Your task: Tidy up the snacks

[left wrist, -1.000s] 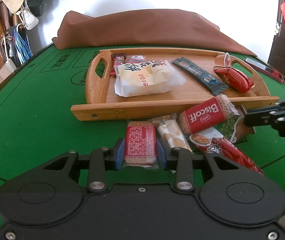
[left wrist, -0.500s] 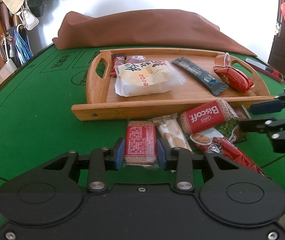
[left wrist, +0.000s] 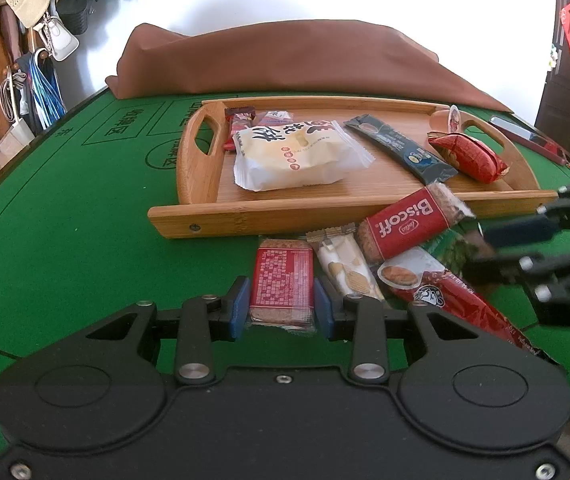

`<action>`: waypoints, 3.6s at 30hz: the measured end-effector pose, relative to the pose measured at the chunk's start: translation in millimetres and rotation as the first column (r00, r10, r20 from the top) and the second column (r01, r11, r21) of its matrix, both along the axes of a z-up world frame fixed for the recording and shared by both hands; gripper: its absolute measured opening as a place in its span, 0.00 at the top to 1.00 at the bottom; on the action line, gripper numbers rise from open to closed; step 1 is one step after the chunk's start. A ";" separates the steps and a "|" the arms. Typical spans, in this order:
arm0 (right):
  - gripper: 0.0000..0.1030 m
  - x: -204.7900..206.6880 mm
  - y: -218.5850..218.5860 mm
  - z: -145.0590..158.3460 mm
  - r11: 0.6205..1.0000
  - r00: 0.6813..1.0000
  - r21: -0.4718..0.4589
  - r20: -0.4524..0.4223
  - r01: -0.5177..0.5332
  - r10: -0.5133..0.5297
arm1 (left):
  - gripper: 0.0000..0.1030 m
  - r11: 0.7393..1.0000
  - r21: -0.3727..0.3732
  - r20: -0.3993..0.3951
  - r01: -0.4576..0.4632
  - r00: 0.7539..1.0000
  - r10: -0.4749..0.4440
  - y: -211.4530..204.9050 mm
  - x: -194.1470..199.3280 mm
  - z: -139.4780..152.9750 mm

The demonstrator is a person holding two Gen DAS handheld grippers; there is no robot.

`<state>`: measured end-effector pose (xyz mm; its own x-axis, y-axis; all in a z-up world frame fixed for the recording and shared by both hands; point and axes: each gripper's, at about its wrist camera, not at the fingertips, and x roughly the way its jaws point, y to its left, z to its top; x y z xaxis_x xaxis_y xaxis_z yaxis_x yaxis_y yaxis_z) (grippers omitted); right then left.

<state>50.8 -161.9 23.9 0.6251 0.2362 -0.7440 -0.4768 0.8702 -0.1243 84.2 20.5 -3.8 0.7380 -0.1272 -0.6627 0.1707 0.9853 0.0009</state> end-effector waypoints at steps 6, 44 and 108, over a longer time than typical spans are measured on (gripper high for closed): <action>0.55 -22.6 6.2 6.7 0.993 0.993 0.006 -0.033 -0.117 0.117 | 0.67 1.000 0.001 0.000 0.002 1.000 -0.002 0.2 0.5 -0.1; 0.51 -4.5 -12.4 -4.1 0.996 0.990 0.063 -0.120 -0.060 0.067 | 0.67 1.000 -0.003 0.004 0.001 1.000 -0.001 0.1 -0.6 -0.9; 0.54 147.4 -59.4 63.0 0.918 0.931 0.179 0.027 0.354 -0.364 | 0.69 0.985 -0.167 0.011 -0.038 0.999 0.040 -10.7 154.0 85.4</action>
<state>198.2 -221.3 86.9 0.7321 0.1059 -0.6729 -0.1245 0.9920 0.0207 238.2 9.8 81.6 0.7537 -0.2057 -0.6242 0.1330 0.9778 -0.1617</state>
